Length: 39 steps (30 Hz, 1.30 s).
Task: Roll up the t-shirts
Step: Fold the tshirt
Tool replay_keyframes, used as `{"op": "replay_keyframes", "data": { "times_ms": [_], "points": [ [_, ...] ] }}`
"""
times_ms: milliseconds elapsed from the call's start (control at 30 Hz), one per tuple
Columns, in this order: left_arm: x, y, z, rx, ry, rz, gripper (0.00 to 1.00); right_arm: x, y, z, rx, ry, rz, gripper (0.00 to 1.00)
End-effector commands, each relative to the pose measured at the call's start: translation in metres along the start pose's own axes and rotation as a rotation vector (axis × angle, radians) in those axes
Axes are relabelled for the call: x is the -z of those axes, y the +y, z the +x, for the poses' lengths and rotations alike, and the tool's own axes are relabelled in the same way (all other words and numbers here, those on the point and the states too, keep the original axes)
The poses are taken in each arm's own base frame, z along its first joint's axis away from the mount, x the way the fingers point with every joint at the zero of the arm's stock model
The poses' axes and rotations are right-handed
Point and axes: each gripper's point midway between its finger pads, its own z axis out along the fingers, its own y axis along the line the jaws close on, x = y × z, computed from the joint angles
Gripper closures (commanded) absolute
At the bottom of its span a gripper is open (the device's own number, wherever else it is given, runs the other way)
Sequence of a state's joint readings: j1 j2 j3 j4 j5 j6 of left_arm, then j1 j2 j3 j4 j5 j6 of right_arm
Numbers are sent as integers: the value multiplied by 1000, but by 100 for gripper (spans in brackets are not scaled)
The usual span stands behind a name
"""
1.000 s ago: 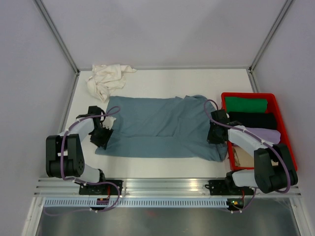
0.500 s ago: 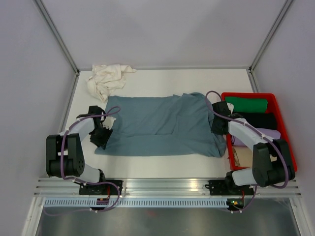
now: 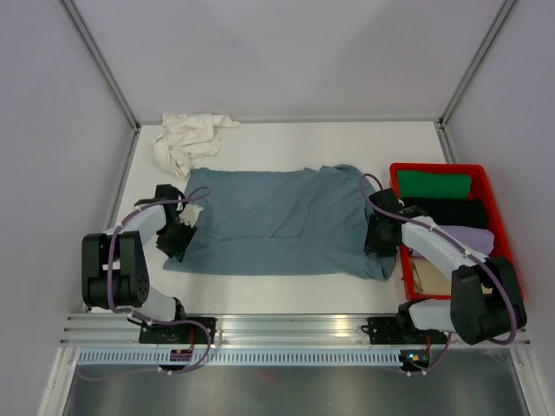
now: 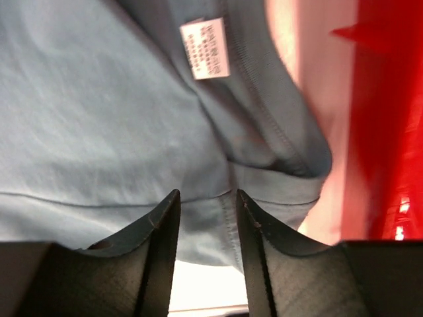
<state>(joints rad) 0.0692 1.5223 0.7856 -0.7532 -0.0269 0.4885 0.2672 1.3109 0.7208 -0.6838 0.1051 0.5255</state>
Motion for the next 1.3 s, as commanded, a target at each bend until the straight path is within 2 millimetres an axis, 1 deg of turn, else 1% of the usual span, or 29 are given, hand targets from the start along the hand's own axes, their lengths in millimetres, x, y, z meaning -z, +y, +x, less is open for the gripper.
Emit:
{"op": "replay_keyframes", "data": {
  "times_ms": [0, 67, 100, 167, 200, 333, 467, 600, 700, 767, 800, 833, 867, 900, 933, 967, 1100, 1133, 1233, 1267],
  "points": [
    [-29, 43, -3, -29, 8, -181, 59, -2, 6, 16, -8, 66, -13, 57],
    [-30, 42, -5, -29, 1, -171, 59, -4, 4, 16, -6, 60, 1, 66],
    [-30, 42, -6, -29, 1, -171, 59, -4, 3, 14, -11, 48, 1, 81],
    [-32, 42, -5, -30, 7, -168, 59, -1, 3, 7, -32, 5, 1, 98],
    [-32, 42, -5, -33, 7, -167, 60, -1, 2, 6, -35, -4, 9, 100],
    [-31, 48, -9, -26, 6, -174, 60, -4, -5, 4, -33, -11, 47, 100],
    [-30, 50, -11, -32, 0, -178, 60, -4, -6, -11, -55, -82, 63, 100],
    [-29, 53, -15, -36, -6, -179, 60, -8, -17, -19, -53, -121, 129, 100],
    [-26, 57, -21, -35, -15, -185, 61, -13, -9, -23, -61, -146, 84, 100],
    [-25, 56, -22, -32, -20, -180, 61, -14, -2, -23, -58, -137, 50, 82],
    [-26, 56, -22, -31, -21, -176, 61, -14, -1, -23, -48, -131, 48, 75],
    [-26, 54, -23, -30, -25, -169, 61, -12, -4, -21, -40, -119, 58, 71],
    [-26, 52, -21, -29, -26, -165, 61, -7, -3, -25, -36, -129, 63, 64],
    [-27, 51, -21, -21, -27, -161, 61, -3, -5, -26, -35, -131, 67, 62],
    [-28, 48, -21, -21, -33, -146, 61, 4, -6, -24, -37, -127, 64, 60],
    [-29, 45, -19, -17, -33, -137, 61, 6, -6, -21, -46, -123, 55, 59],
    [-25, 43, -20, -10, -54, -136, 61, 18, -6, -5, -72, -87, 26, 60],
    [-25, 43, -20, -12, -59, -135, 61, 24, -2, -3, -90, -88, -4, 61],
    [-24, 43, -21, -12, -63, -136, 61, 36, 4, 3, -119, -80, -54, 62],
    [-24, 44, -22, -14, -64, -138, 61, 36, 5, 6, -130, -71, -62, 62]
  ]
}}
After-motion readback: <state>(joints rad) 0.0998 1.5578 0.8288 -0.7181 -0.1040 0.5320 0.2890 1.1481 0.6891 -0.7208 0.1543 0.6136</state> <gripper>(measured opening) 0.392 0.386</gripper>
